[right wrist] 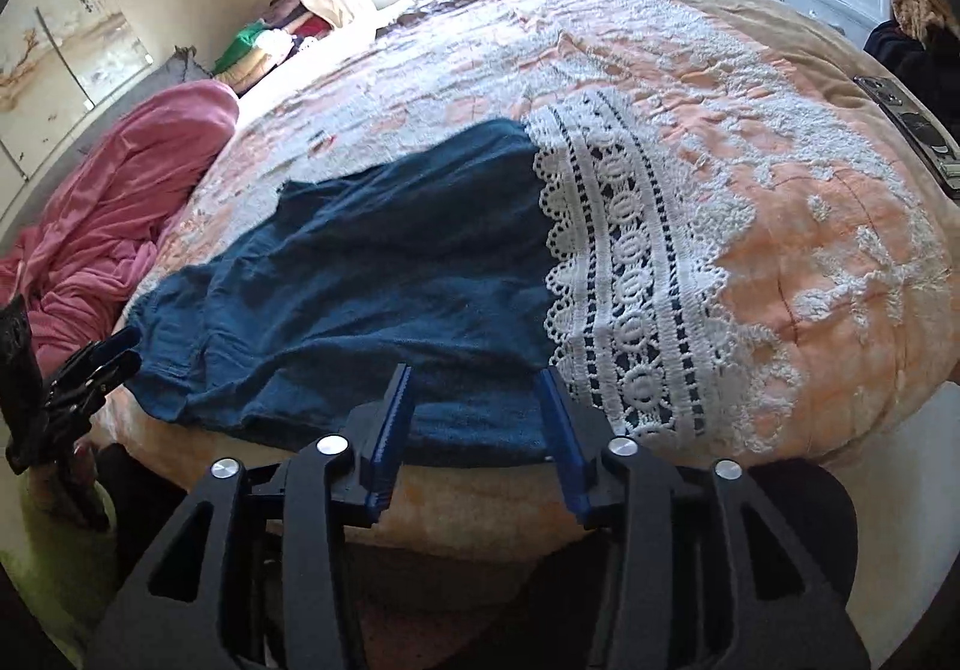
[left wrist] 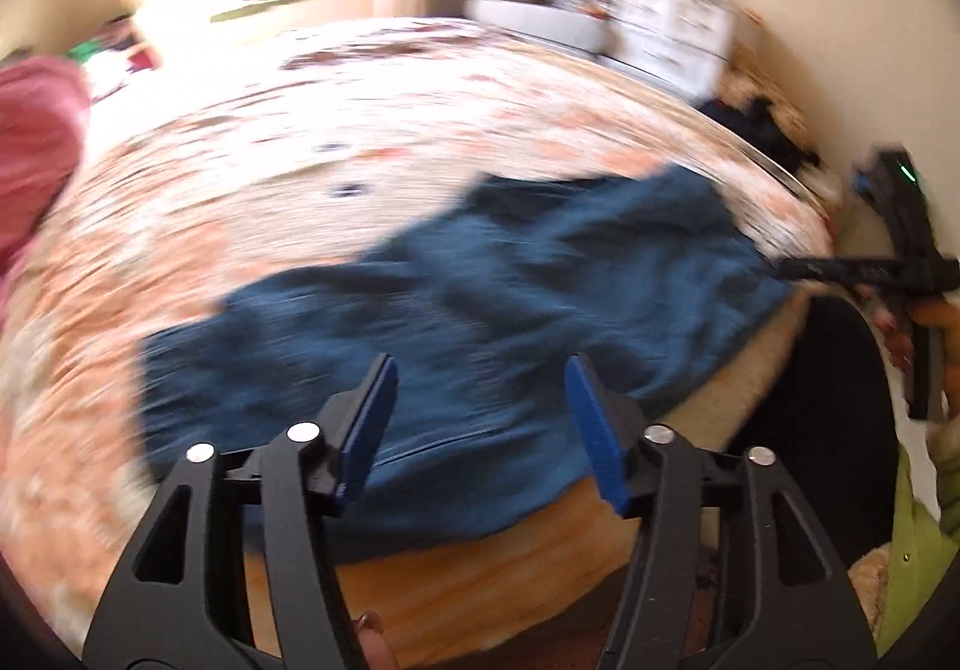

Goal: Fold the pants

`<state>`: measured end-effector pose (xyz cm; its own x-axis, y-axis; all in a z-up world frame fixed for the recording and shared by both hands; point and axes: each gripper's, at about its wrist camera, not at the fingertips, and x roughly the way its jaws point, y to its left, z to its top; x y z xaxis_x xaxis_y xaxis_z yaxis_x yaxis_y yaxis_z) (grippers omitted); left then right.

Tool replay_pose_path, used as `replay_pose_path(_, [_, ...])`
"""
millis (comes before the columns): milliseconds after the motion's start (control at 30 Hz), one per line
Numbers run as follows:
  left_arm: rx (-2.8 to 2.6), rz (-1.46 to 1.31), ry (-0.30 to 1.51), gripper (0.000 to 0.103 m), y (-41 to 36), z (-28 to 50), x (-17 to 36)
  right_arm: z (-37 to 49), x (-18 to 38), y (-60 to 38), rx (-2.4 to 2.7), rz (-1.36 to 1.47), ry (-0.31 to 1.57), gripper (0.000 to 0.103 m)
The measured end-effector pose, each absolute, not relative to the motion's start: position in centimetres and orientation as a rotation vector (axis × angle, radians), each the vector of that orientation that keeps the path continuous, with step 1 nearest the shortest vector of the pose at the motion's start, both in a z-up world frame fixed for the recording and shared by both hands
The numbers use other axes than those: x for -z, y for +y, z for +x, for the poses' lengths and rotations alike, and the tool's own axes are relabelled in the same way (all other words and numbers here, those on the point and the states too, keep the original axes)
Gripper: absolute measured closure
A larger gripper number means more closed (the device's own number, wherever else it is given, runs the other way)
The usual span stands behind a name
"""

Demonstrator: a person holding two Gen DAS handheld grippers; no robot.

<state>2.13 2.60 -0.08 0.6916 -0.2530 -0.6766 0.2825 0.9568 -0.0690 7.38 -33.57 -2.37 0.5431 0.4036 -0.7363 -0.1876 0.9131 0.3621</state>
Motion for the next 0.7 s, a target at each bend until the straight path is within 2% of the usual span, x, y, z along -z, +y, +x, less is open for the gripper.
replay_pose_path(200, [0.072,-0.129,0.771,0.04,10.7,1.6,0.2,8.2,1.3,-32.3,-0.402,0.236,0.901,0.054])
replay_pose_path(400, [0.041,-0.178,0.818,0.039,11.8,4.0,1.5,9.2,1.3,-29.5,-0.423,0.157,0.921,0.05])
replay_pose_path(433, [0.043,-0.192,0.833,0.042,11.8,4.5,1.9,9.2,1.3,-29.3,-0.426,0.145,0.921,0.049])
replay_pose_path(467, [0.044,-0.196,0.846,0.07,11.4,4.9,2.2,9.3,1.4,-29.2,-0.43,0.137,0.922,0.049])
replay_pose_path(700, [-0.045,-0.125,0.843,0.071,12.1,5.4,2.9,9.5,2.9,-30.5,-0.339,0.093,0.984,0.049])
